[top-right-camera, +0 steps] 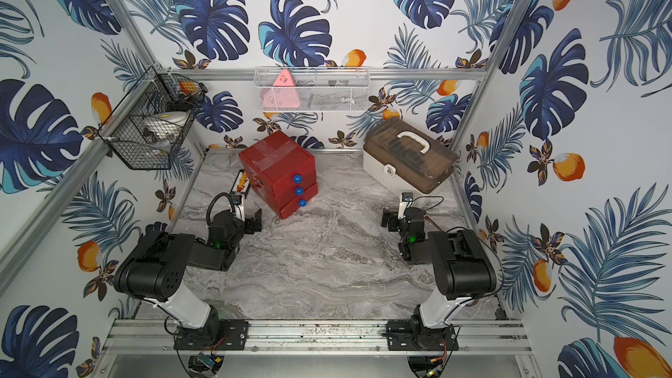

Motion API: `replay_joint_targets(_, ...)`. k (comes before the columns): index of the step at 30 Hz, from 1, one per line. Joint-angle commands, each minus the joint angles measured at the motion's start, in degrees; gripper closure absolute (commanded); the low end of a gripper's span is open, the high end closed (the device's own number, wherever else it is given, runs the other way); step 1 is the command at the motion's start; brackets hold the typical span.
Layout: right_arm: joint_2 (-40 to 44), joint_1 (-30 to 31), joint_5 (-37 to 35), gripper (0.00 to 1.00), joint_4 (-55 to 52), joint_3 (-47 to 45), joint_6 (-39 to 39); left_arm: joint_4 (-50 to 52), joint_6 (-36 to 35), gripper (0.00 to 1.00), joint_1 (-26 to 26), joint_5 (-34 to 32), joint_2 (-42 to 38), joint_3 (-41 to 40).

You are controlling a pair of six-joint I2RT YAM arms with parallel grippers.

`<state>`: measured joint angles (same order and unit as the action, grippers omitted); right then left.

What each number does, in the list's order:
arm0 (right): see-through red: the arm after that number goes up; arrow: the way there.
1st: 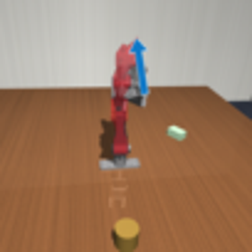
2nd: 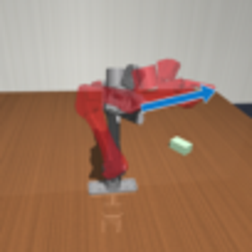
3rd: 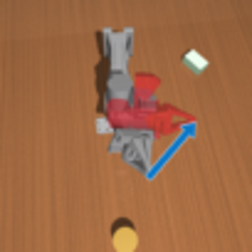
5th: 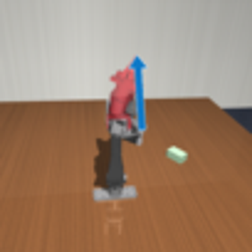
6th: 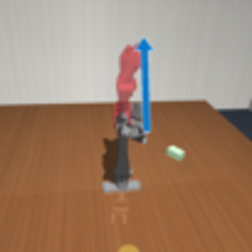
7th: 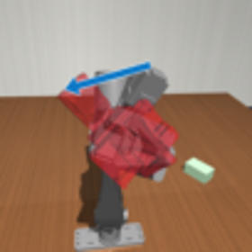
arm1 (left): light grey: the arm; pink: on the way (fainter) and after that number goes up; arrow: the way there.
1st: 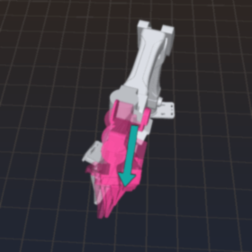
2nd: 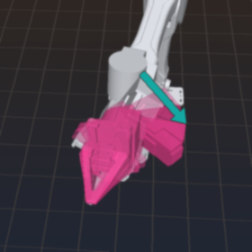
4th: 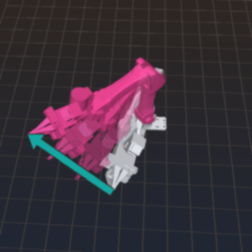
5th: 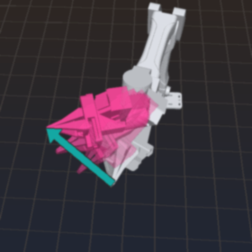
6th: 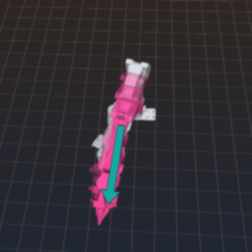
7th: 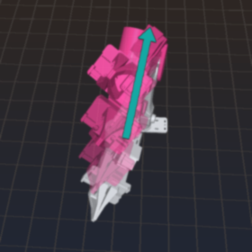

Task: Place the fruit knives into the drawer by color
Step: Reset both arms

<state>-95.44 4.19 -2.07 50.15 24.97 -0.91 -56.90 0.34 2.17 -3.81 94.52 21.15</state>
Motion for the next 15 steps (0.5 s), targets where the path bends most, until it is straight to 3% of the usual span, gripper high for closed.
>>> replay_joint_targets(1, 0.09, 0.1, -0.2, 0.0, 1.36, -0.1, -0.19, -1.05, 0.19, 0.01, 0.2, -0.67, -0.04, 0.39)
replay_joint_targets(11, 0.09, 0.12, 0.02, 0.0, 1.57, -0.24, -0.24, -1.19, -0.24, 0.01, 0.84, -1.78, -0.12, 0.18)
replay_joint_targets(15, 0.21, -0.58, 4.9, 0.0, 2.03, -0.45, -0.78, -1.1, -0.34, 0.01, 1.17, -1.91, -0.11, 0.28)
